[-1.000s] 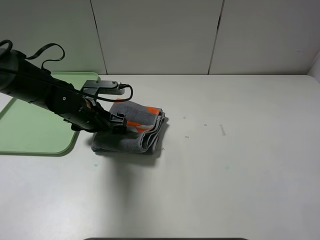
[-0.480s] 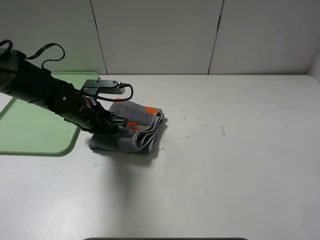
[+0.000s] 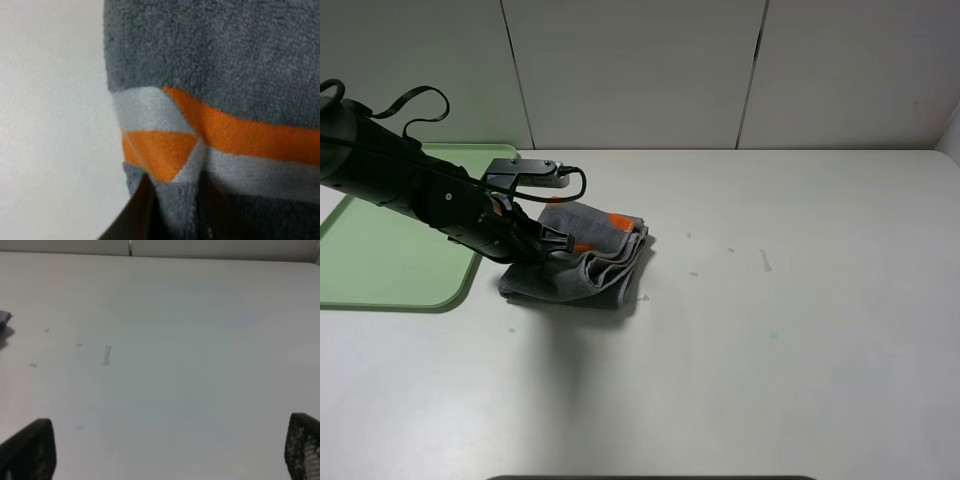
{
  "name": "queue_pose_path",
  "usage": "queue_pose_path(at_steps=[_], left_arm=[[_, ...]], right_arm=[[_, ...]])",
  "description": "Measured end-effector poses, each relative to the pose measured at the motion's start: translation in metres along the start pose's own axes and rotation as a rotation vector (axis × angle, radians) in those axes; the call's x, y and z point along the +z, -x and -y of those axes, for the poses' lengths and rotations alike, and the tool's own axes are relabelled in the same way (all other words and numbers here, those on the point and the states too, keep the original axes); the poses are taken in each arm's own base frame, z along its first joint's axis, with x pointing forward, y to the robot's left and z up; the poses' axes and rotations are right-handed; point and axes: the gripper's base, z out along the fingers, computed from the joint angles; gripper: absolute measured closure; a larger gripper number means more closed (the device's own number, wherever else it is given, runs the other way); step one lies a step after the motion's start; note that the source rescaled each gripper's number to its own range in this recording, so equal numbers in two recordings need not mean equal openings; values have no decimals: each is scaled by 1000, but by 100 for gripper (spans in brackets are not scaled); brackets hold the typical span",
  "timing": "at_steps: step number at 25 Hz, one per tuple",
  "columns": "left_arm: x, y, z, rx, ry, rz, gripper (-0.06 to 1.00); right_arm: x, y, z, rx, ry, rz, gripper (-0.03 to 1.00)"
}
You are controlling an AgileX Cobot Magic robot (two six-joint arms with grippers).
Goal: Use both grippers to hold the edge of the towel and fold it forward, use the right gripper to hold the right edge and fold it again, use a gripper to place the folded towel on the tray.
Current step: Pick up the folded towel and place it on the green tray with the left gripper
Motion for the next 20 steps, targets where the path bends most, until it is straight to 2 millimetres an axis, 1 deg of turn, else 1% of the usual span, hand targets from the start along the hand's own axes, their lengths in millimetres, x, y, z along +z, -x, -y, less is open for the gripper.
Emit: queue_pose_path(at_steps=[8,12,17,20], left_arm=[[0,1,0,0,3,-10,85],[-5,7,-1,-1,13,-25,85],[-20,26,-17,-7,59,-48,85],[-26,35,-27,16,95,-81,85]], right_arm=[[0,0,0,1,0,0,-3],[0,0,0,1,0,0,-3],[0,0,0,1,0,0,-3],[0,0,0,1,0,0,-3]])
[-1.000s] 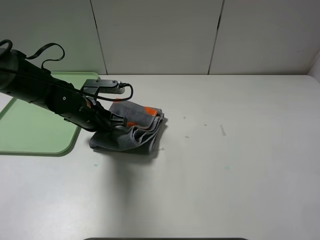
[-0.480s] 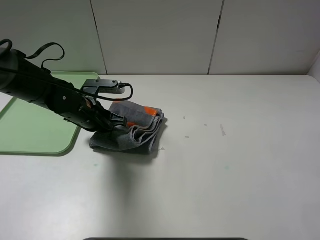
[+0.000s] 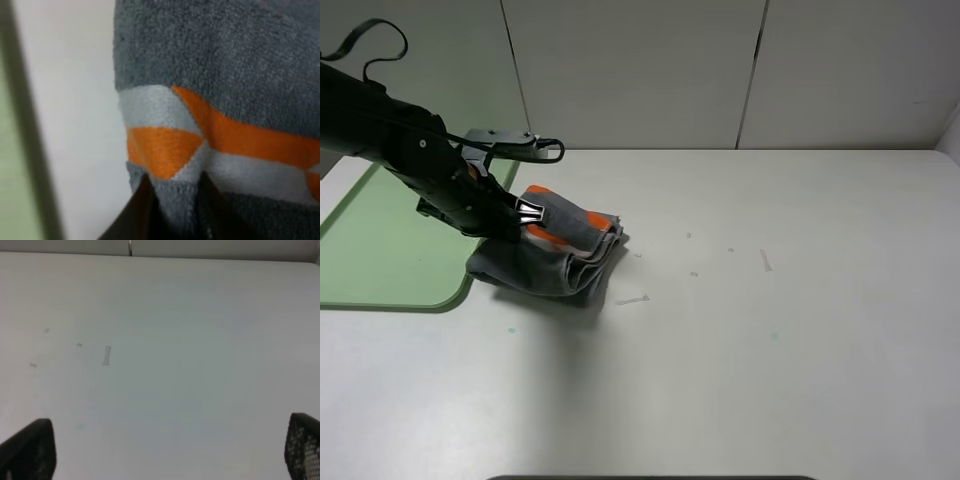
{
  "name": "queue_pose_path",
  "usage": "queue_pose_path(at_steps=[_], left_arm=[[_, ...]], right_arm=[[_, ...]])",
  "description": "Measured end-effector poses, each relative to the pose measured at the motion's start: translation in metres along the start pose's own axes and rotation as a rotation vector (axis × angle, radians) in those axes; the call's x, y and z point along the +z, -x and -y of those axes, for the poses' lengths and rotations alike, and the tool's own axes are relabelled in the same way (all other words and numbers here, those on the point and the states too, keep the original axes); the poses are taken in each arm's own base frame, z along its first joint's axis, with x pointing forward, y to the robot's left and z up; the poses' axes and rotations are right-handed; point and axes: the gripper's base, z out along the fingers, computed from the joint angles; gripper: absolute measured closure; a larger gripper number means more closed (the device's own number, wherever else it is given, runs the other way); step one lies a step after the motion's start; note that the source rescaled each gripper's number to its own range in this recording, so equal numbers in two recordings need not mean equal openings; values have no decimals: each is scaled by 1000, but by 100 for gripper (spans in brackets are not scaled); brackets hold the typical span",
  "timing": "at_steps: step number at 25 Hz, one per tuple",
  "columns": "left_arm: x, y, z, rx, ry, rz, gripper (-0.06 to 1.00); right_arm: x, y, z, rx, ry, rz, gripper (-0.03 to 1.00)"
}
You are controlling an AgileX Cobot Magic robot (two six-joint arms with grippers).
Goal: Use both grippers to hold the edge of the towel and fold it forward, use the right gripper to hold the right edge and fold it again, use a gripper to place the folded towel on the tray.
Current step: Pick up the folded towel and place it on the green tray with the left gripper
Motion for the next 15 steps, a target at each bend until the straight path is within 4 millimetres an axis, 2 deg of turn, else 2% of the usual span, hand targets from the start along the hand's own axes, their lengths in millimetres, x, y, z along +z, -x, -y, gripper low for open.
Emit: queue_pose_path(at_steps=[6,15], left_arm=[[-7,12,-22,35,70,-38,85],[-15,27,-73,3,157,-44,85]], right_arm=[[0,0,0,0,0,0,-3],[0,0,0,0,1,0,-3]])
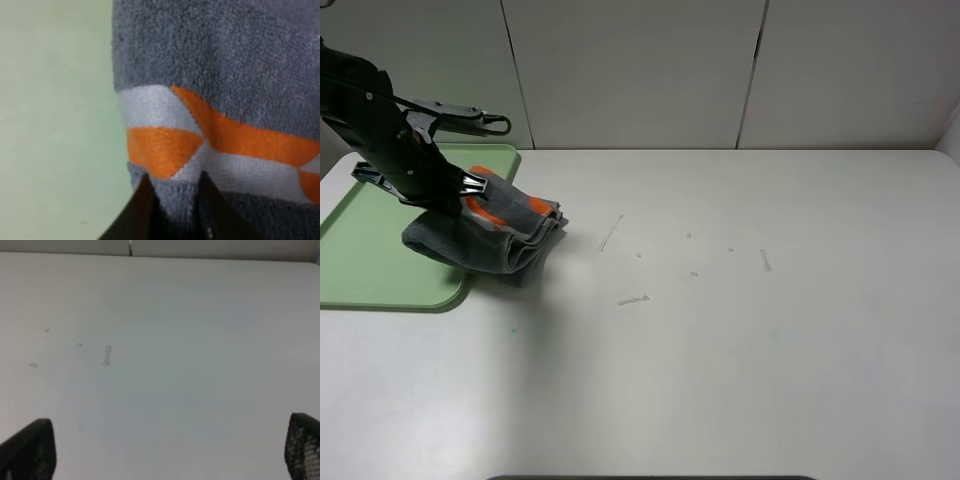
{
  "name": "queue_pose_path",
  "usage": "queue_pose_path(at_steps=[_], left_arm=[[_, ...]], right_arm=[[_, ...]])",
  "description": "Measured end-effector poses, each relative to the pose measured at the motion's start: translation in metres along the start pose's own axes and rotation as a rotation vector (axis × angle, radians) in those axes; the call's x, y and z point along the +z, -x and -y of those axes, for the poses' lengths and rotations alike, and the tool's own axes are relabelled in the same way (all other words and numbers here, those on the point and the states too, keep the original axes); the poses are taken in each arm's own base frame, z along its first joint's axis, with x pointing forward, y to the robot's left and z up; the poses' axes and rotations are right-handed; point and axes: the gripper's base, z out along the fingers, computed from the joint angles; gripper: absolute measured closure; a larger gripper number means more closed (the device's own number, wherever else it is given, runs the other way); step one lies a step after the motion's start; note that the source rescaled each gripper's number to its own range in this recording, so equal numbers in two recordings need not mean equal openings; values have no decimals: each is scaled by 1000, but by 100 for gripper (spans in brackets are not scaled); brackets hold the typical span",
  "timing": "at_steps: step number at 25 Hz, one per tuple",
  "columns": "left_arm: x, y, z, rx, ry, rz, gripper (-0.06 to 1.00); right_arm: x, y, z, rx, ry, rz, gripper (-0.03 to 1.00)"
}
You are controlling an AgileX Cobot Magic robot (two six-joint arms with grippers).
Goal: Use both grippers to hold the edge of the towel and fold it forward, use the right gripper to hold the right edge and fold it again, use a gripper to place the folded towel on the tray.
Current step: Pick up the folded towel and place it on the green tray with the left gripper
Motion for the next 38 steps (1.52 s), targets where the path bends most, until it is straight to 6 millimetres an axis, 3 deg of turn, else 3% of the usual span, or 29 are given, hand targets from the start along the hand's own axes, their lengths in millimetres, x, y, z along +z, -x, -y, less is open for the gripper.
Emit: queue_pose_path(at_steps=[9,18,34,36,38], left_arm=[[-8,17,-44,-8,66,23,85],[-8,11,-77,18,135,7,85],[-8,9,-84,15,163,-3,85],[-8,9,-84,4,163,-2,73],[-8,9,-84,2,163,0,47]], right_arm=[[0,0,0,2,0,0,-3],[0,0,0,3,2,0,-3],[0,0,0,3,2,0,-3],[0,0,0,3,2,0,-3],[0,0,0,3,2,0,-3]])
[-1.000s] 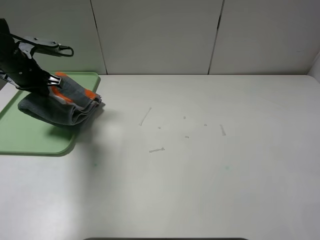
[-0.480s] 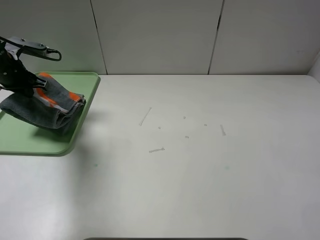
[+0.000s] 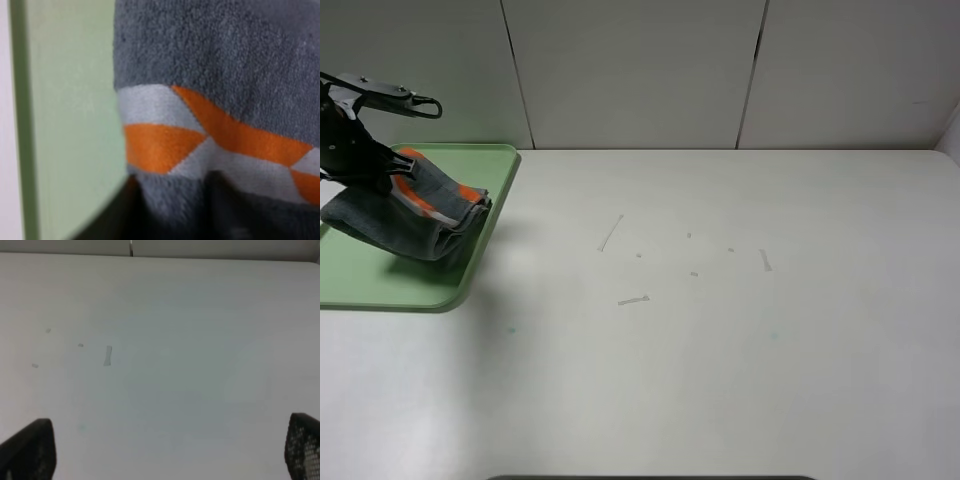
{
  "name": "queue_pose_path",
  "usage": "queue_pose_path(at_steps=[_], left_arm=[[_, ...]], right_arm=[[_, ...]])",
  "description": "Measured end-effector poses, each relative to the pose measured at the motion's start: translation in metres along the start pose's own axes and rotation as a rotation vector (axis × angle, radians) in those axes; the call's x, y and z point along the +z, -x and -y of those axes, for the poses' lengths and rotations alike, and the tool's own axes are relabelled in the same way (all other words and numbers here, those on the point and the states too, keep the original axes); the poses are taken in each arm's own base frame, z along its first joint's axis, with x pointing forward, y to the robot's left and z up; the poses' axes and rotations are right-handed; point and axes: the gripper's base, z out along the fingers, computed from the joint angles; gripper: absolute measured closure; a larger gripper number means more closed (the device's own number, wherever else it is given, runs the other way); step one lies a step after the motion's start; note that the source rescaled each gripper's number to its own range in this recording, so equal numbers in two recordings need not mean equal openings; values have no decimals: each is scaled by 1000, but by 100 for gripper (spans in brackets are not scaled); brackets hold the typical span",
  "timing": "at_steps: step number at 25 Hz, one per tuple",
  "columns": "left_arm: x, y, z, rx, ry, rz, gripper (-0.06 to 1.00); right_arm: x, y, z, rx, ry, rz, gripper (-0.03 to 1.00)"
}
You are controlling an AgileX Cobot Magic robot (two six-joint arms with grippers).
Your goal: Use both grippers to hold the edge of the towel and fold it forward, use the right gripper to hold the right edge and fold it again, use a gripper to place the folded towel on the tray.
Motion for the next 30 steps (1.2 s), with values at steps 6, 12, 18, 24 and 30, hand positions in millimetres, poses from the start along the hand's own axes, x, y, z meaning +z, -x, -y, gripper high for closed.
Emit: queue_pose_path(at_steps=[6,12,18,24,30], left_arm=[[0,0,0,19,1,4,-2],[0,0,0,27,2,-2,-5],[0,0,0,27,2,-2,-5],[-13,4,-3,25,5,28,-6],[-41,5,-5,35,-13,24,-6]], right_arm=[[0,0,0,0,0,0,-3],[0,0,0,0,0,0,-3],[0,0,0,0,0,0,-3],[0,0,0,1,0,0,-3],[0,0,0,1,0,0,-3]])
